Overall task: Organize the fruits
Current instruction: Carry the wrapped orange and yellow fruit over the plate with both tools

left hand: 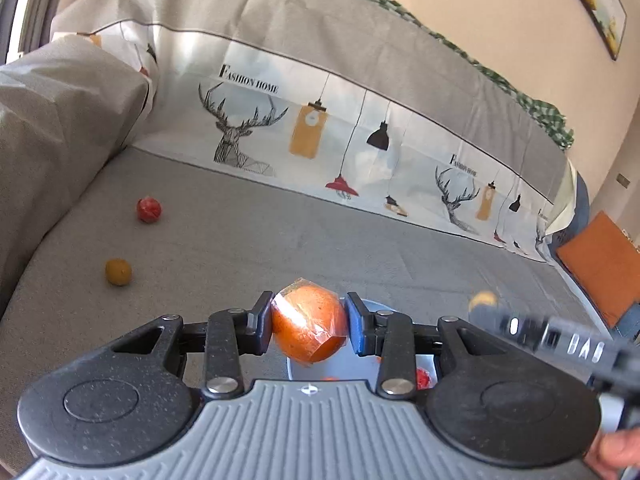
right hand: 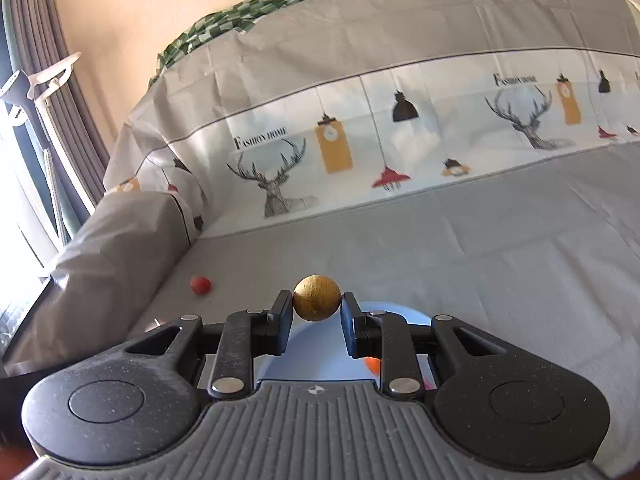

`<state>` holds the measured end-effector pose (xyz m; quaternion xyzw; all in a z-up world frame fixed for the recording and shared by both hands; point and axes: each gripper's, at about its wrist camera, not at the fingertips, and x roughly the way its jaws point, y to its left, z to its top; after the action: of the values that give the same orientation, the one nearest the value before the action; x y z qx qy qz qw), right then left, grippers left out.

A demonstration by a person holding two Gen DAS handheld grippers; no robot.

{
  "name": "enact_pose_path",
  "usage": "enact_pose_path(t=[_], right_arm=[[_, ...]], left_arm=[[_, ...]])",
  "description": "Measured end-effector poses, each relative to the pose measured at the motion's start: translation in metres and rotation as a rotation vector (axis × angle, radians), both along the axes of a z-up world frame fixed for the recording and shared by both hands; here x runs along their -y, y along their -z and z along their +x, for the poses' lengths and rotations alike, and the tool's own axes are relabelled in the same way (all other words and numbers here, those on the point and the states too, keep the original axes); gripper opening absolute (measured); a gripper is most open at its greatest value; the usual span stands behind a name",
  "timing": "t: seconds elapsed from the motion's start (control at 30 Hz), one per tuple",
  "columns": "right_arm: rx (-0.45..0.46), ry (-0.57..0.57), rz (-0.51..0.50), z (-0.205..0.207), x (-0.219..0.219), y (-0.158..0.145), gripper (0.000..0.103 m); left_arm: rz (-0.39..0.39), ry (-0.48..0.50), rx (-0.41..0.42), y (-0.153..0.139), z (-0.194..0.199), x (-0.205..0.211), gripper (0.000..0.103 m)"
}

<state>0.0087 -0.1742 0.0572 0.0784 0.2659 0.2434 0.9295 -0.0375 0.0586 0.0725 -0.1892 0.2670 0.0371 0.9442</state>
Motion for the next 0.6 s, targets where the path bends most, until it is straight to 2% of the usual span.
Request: enact_pose_path(t=[0.2, 0.33, 0.6], right_arm=[[-0.014, 0.040, -0.007, -0.002, 0.027, 0.019, 0.027], [-0.037, 0.051, -0.030, 0.004, 0.032, 0.030, 0.027], [-0.060, 0.038, -0.046, 0.011, 0.025, 0.038, 0.027]], left_arm=[[0.001, -0.009, -0.003, 0.001, -0.002, -0.001, 0.041], [0.033, 0.002, -0.033, 0.007, 0.005, 0.010, 0.041], [0.129, 0.138, -0.079, 0.028, 0.018, 0.049, 0.041]])
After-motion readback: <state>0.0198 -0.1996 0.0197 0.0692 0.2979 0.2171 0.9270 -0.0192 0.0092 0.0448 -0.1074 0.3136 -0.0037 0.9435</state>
